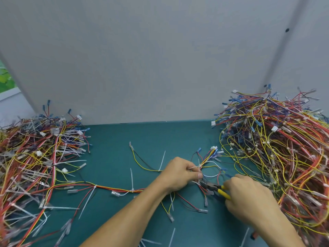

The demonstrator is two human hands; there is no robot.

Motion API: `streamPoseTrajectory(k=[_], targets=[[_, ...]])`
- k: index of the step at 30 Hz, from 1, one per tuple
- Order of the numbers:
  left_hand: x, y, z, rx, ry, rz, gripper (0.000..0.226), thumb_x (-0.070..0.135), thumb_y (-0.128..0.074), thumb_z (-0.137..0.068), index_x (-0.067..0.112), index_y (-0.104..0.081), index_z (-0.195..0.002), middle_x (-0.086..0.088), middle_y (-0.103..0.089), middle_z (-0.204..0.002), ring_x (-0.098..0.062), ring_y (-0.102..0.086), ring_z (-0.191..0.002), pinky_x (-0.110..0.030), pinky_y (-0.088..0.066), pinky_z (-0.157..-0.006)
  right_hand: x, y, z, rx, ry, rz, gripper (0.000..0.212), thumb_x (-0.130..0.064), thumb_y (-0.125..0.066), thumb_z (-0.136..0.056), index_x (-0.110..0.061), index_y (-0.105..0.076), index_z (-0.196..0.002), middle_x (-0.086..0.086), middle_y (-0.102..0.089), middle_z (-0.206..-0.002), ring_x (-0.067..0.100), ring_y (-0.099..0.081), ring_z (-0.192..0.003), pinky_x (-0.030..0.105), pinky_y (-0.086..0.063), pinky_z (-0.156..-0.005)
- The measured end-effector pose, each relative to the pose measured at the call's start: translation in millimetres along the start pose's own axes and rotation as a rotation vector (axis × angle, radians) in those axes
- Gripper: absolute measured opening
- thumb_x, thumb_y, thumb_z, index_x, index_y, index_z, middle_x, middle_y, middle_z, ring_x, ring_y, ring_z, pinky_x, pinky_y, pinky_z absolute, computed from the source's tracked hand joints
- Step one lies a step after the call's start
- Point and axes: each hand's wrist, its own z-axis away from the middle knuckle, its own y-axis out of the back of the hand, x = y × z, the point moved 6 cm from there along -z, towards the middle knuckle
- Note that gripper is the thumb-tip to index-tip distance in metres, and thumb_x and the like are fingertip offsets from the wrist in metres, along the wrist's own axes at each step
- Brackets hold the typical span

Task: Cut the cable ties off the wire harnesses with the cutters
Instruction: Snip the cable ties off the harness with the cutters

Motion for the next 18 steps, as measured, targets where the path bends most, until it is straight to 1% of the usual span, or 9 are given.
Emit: streamPoseTrajectory(k=[2, 4, 9, 18], targets=[[-0.4, 0.6, -0.2, 0.008, 0.004, -0.008, 0.01, 0.023, -0.071, -0.083, 0.014, -0.075, -0.083, 0.018, -0.055, -0.05, 0.008, -0.044, -0.048, -0.009, -0.033, -0.051, 1.2, 0.4, 1.2, -0.004, 0.003, -0.007, 0.028, -0.031, -0.048, -0.083, -0.029, -0.059, -0.109, -0.007, -0.052, -0.103, 0.02, -0.058, -0.105, 0.029, -0.043, -0.072], [-0.4, 0.3, 0.0, 0.006, 0.006, -0.005, 0.01, 0.023, -0.071, -0.083, 0.014, -0.074, -0.082, 0.019, -0.054, -0.046, 0.007, -0.043, -0.046, -0.008, -0.031, -0.049, 0.8, 0.3, 2.3, -0.01, 0.01, -0.017, 0.028, -0.031, -0.048, -0.082, -0.03, -0.059, -0.108, -0.007, -0.052, -0.103, 0.02, -0.058, -0.105, 0.029, -0.043, -0.072], [-1.0, 0.6, 0.2, 0.013, 0.018, 0.004, 0.009, 0.023, -0.071, -0.082, 0.014, -0.075, -0.082, 0.018, -0.053, -0.046, 0.006, -0.043, -0.045, -0.007, -0.031, -0.047, -4.0, 0.7, 2.1, -0.015, 0.018, -0.029, 0.029, -0.032, -0.049, -0.083, -0.03, -0.06, -0.11, -0.006, -0.052, -0.103, 0.02, -0.059, -0.104, 0.03, -0.045, -0.076], [-0.6, 0.2, 0.8, 0.013, 0.031, 0.0, 0.009, 0.024, -0.072, -0.082, 0.016, -0.074, -0.081, 0.015, -0.054, -0.054, 0.006, -0.042, -0.046, -0.011, -0.033, -0.05, -3.1, -3.8, 0.4, -0.024, -0.008, -0.001, 0.028, -0.031, -0.049, -0.082, -0.028, -0.06, -0.108, -0.003, -0.055, -0.105, 0.024, -0.06, -0.103, 0.03, -0.044, -0.073]])
